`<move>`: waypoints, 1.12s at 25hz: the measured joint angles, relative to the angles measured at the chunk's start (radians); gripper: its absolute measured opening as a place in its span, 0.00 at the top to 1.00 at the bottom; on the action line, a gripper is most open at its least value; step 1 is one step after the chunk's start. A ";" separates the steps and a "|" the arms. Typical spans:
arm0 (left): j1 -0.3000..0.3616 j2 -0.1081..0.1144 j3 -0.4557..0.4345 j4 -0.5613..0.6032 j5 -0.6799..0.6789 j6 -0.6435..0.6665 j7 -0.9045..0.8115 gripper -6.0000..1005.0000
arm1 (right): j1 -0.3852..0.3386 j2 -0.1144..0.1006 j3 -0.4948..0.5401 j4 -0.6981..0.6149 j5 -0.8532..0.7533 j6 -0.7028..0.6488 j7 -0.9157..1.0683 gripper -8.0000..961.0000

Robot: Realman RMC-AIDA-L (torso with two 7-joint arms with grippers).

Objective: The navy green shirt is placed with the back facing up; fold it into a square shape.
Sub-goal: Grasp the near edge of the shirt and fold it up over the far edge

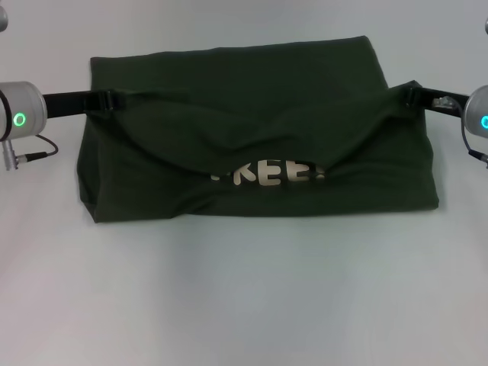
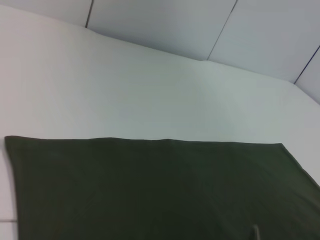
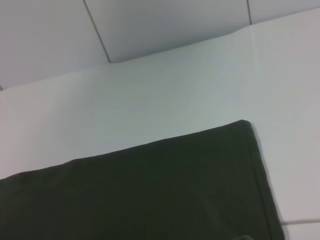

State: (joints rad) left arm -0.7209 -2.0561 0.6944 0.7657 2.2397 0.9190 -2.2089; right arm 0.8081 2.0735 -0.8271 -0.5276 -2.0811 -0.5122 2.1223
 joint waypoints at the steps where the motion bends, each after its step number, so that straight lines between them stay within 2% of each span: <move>1: 0.000 -0.001 0.000 -0.001 -0.001 -0.004 0.000 0.97 | 0.000 -0.001 0.000 0.000 0.000 -0.002 0.000 0.94; 13: 0.000 -0.008 0.000 -0.001 0.002 -0.031 -0.008 0.96 | 0.008 -0.011 -0.003 -0.001 -0.003 0.009 0.000 0.94; 17: -0.004 -0.005 0.001 -0.008 0.047 -0.057 -0.060 0.95 | 0.003 -0.024 -0.007 0.004 -0.005 0.008 0.000 0.94; 21: -0.005 -0.014 0.001 -0.005 0.097 -0.078 -0.092 0.94 | 0.001 -0.034 -0.010 0.010 -0.016 0.010 -0.006 0.94; 22: -0.001 -0.019 -0.001 0.002 0.096 -0.076 -0.093 0.90 | -0.002 -0.037 -0.010 0.009 -0.023 0.001 -0.005 0.94; 28: 0.065 -0.054 -0.009 0.114 0.034 -0.047 -0.094 0.65 | -0.030 -0.066 0.015 -0.011 -0.025 -0.076 0.011 0.74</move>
State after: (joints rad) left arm -0.6554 -2.1104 0.6850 0.8794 2.2733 0.8719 -2.3025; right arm 0.7785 2.0079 -0.8121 -0.5389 -2.1061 -0.5881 2.1337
